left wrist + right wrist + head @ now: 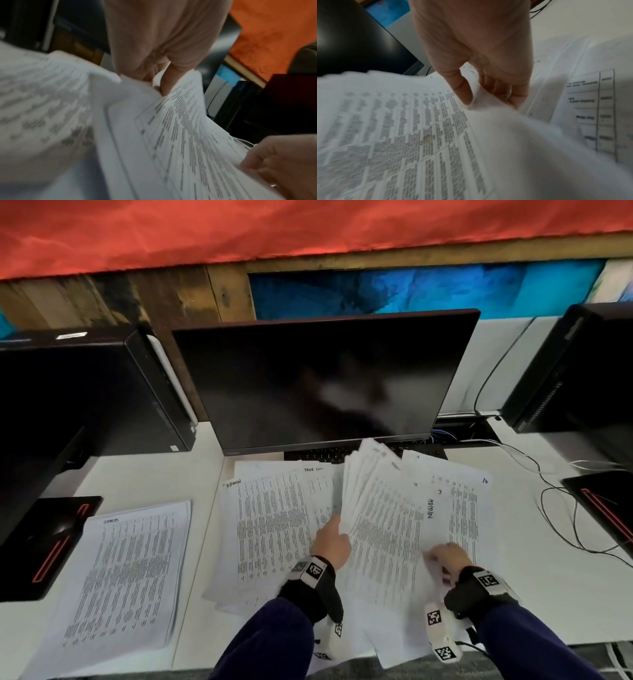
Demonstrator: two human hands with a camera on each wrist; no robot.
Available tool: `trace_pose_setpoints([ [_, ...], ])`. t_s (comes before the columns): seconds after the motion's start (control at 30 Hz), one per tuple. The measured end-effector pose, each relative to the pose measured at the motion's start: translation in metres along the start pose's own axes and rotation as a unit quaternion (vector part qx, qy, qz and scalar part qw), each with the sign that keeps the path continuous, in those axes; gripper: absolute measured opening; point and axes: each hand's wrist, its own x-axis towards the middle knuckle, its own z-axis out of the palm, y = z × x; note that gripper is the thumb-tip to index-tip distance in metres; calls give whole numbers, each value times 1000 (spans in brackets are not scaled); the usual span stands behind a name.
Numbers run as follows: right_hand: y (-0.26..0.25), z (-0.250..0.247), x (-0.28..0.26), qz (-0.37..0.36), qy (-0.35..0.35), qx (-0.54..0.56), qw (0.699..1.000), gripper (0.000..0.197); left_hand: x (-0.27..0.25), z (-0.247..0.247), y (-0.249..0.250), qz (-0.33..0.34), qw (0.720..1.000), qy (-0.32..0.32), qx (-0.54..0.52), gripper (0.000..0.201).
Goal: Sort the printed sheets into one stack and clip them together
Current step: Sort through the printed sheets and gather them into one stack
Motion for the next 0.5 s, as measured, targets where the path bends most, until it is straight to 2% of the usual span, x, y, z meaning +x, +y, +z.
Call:
trace_pose_setpoints([
  [0.07,-3,4,-4,19,-38,37,998,9,-10,-10,4,62,997,46,26,47],
  [0.13,-6,11,-10,22,-90,104,990,23,-13,-27,2,88,994,68,12,47],
  [0.23,-24,20,-33,-40,-179,186,965,19,-8,-58,-3,99,990,76,-67,45],
  [0.33,-56,25,-60,-97,-250,258,928,7,-8,-91,-1,100,975,90,-175,30],
  [0.37,-68,27,-68,-117,-268,263,919,10,-9,-99,0,105,969,100,-199,29],
  [0.5,-102,44,-94,-202,-247,287,903,24,-9,-111,4,136,944,164,-253,33],
])
